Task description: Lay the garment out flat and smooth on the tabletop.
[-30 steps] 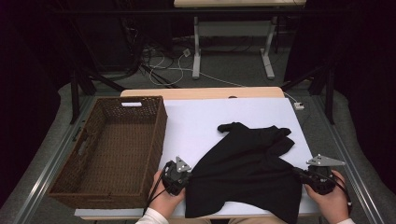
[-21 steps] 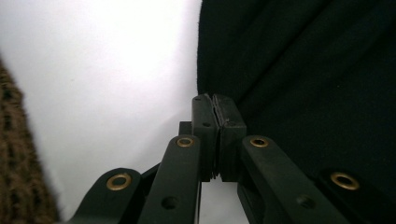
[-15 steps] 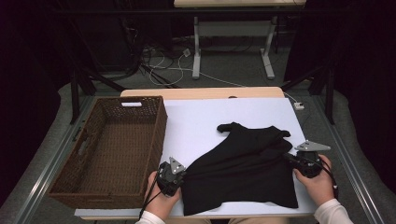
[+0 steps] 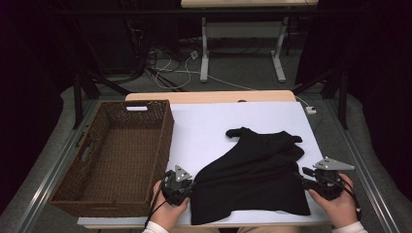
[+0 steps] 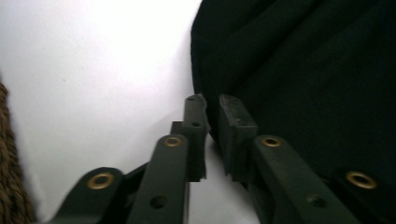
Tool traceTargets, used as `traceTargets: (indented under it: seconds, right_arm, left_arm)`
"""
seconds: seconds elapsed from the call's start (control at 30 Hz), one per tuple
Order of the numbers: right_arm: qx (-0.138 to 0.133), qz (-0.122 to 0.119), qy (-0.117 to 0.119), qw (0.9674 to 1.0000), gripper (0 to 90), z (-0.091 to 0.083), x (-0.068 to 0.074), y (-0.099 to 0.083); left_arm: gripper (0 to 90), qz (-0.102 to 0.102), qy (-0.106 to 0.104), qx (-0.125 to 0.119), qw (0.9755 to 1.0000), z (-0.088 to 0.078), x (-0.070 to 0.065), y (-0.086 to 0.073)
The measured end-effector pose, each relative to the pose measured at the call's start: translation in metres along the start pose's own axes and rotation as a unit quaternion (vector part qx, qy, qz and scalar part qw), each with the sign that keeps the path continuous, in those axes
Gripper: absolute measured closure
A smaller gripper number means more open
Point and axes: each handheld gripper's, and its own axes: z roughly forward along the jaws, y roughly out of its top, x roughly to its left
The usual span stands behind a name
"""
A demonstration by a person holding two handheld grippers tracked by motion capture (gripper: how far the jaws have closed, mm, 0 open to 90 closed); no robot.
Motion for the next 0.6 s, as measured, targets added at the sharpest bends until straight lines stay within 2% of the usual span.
traceTargets:
  seconds: [0.07, 0.17, 0.27, 0.37, 0.43, 0.5, 0.53, 0.57, 0.6]
  right_arm:
    - [0.006, 0.007, 0.000, 1.0000, 53.0, -0.006, 0.003, -0.007]
    - [0.014, 0.010, -0.007, 0.9998, 48.6, -0.013, 0.007, -0.017]
    - [0.027, 0.009, -0.011, 0.9995, 47.3, -0.014, 0.009, -0.027]
    - [0.040, 0.015, -0.011, 0.9990, 46.9, -0.009, 0.006, -0.032]
    - [0.044, 0.020, -0.010, 0.9988, 46.8, -0.006, 0.006, -0.033]
    - [0.049, 0.020, -0.004, 0.9986, 47.8, 0.000, 0.006, -0.034]
    - [0.053, 0.020, -0.002, 0.9984, 48.6, 0.001, 0.007, -0.034]
    - [0.054, 0.017, -0.001, 0.9984, 49.2, 0.003, 0.009, -0.034]
    - [0.051, 0.014, -0.003, 0.9986, 53.5, 0.003, 0.010, -0.035]
  left_arm:
    - [75.3, -0.001, -0.007, 0.003, 1.0000, -0.001, -0.002, -0.004]
    - [65.5, -0.006, -0.016, 0.000, 0.9999, -0.004, -0.007, -0.011]
    - [58.2, -0.020, -0.031, -0.006, 0.9993, -0.006, -0.011, -0.018]
    - [54.1, -0.020, -0.034, -0.004, 0.9992, -0.005, -0.014, -0.023]
    - [54.1, -0.022, -0.037, 0.000, 0.9991, -0.002, -0.015, -0.024]
    - [57.4, -0.006, -0.027, 0.002, 0.9996, 0.000, -0.018, -0.023]
    - [60.6, 0.008, -0.019, 0.008, 0.9998, 0.000, -0.020, -0.022]
    - [65.7, 0.017, -0.021, 0.009, 0.9996, 0.000, -0.021, -0.022]
    - [71.0, 0.022, -0.027, 0.008, 0.9994, 0.000, -0.023, -0.022]
